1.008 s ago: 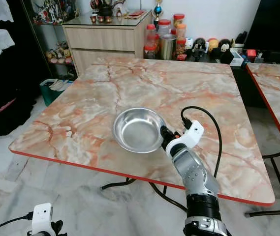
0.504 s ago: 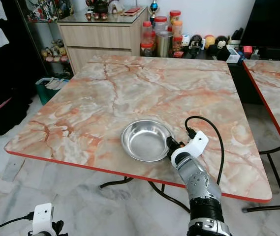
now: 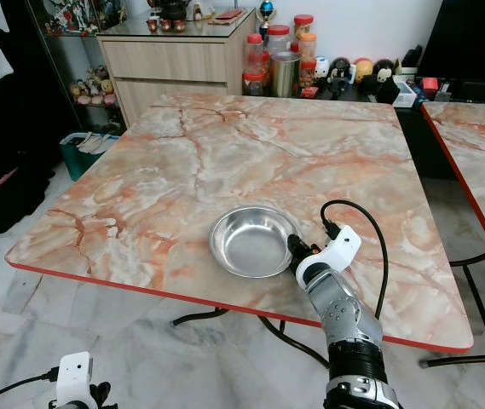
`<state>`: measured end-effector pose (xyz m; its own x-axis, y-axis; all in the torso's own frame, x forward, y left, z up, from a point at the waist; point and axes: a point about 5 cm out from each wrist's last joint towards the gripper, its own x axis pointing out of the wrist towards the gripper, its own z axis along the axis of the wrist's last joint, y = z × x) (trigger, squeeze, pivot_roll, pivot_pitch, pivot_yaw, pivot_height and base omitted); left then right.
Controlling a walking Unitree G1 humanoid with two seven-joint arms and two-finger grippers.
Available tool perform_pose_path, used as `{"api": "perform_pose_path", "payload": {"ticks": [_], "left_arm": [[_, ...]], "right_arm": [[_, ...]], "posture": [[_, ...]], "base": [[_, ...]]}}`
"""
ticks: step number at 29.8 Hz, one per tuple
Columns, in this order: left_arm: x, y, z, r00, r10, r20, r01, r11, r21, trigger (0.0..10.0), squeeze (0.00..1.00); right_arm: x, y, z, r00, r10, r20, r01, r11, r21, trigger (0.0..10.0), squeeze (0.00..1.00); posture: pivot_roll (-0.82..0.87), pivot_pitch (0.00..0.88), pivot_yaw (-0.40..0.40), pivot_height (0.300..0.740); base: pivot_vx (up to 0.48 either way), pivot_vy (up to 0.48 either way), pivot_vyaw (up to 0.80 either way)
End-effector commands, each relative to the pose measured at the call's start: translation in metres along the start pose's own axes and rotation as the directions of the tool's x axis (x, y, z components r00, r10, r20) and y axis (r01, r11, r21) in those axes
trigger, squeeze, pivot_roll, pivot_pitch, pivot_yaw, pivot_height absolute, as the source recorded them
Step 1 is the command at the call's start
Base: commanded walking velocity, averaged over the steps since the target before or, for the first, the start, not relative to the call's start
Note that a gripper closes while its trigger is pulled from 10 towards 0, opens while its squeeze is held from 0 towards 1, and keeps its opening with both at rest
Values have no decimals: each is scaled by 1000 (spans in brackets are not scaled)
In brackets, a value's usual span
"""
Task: Setting the table
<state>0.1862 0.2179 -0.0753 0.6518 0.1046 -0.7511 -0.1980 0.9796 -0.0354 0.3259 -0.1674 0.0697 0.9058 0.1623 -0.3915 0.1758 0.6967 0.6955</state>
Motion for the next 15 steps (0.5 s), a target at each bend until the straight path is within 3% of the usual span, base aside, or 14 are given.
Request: {"api": "perform_pose_path", "payload": {"ticks": [1, 6, 7, 15], "left_arm": [[0, 3, 2, 1000, 14, 3, -14, 1000, -4, 10000, 0], [0, 2, 2, 1000, 13, 12, -13, 1000, -10, 10000, 0], [0, 3, 3, 1000, 14, 13, -14, 1000, -11, 10000, 0], [0, 6, 4, 1000, 13, 21, -13, 1000, -17, 10000, 0]], "right_arm": [[2, 11, 8, 999, 33, 13, -33, 999, -29, 10000, 1000], [1, 19, 17, 996, 71, 45, -69, 996, -53, 10000, 996], [0, 22, 21, 994, 94, 64, -92, 995, -39, 10000, 0], [-3, 32, 33, 978, 166, 127, -163, 986, -38, 10000, 0]], "posture": [[33, 0, 37, 728], [35, 0, 34, 728], [34, 0, 34, 728], [33, 0, 34, 728]], "base": [[0, 0, 0], [0, 0, 0], [0, 0, 0], [0, 0, 0]]}}
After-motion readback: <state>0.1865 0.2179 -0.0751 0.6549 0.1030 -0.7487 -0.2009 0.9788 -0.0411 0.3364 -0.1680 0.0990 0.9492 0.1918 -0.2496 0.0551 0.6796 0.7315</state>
